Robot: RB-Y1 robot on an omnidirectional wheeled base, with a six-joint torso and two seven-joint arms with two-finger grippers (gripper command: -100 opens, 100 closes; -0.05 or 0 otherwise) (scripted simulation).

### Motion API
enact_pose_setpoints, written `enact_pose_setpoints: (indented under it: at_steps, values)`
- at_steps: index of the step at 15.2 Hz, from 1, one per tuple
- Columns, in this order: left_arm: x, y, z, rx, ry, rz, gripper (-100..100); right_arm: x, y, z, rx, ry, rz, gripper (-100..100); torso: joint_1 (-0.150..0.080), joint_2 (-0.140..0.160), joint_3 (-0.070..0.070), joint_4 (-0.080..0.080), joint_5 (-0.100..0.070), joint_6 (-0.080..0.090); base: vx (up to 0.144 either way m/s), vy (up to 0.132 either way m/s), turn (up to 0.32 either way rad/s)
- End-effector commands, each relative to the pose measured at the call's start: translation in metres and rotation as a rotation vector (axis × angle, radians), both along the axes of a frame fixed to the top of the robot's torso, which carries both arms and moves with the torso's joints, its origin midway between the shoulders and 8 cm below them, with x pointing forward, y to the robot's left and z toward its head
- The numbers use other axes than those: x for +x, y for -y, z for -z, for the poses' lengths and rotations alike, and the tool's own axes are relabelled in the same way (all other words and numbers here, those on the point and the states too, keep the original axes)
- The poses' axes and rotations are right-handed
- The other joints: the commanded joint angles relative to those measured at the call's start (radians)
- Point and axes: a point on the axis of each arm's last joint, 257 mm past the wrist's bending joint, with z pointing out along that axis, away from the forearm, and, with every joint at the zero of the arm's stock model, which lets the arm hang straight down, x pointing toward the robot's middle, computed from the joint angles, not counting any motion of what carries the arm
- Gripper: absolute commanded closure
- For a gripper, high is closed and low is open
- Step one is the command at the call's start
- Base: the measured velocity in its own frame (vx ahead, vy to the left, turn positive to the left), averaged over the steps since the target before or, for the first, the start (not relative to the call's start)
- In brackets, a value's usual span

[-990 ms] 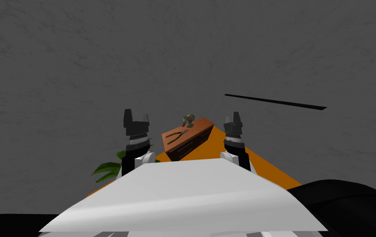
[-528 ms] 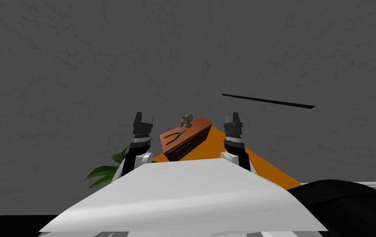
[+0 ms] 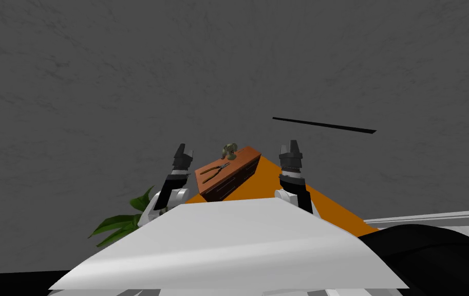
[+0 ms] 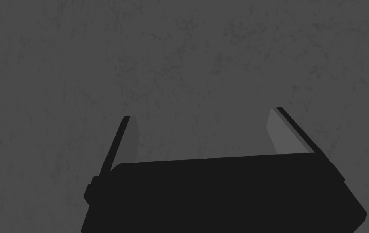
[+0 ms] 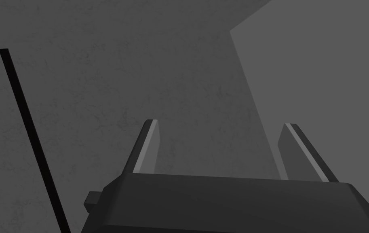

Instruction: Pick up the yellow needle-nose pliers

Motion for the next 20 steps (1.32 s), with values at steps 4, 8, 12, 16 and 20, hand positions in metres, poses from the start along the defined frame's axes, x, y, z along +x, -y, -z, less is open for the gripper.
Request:
enact_pose_setpoints:
  at_steps: [4,8,12,16,20]
  values:
    - [0.025,-0.026,0.041,0.000,-0.120,-0.027,-100,0.000,0.000,0.000,0.000,0.000,0.000,0,-0.001,0.000,0.000,0.000,0.000,0.000,0.015,-0.042,-0.099]
    - [0.045,-0.056,0.070,-0.014,-0.216,-0.063,-100,0.000,0.000,0.000,0.000,0.000,0.000,0,-0.001,0.000,0.000,0.000,0.000,0.000,0.013,-0.041,-0.096]
    - [0.055,-0.080,0.105,-0.033,-0.304,-0.101,-100,0.000,0.000,0.000,0.000,0.000,0.000,0,-0.001,0.000,0.000,0.000,0.000,0.000,0.017,-0.040,-0.084]
    - [0.068,-0.119,0.138,-0.075,-0.405,-0.161,-100,0.000,0.000,0.000,0.000,0.000,0.000,0,-0.001,0.000,0.000,0.000,0.000,0.000,0.020,-0.045,-0.107]
    - [0.072,-0.143,0.161,-0.107,-0.471,-0.201,-100,0.000,0.000,0.000,0.000,0.000,0.000,0,-0.001,-0.001,0.000,0.000,0.000,0.000,0.025,-0.036,-0.096]
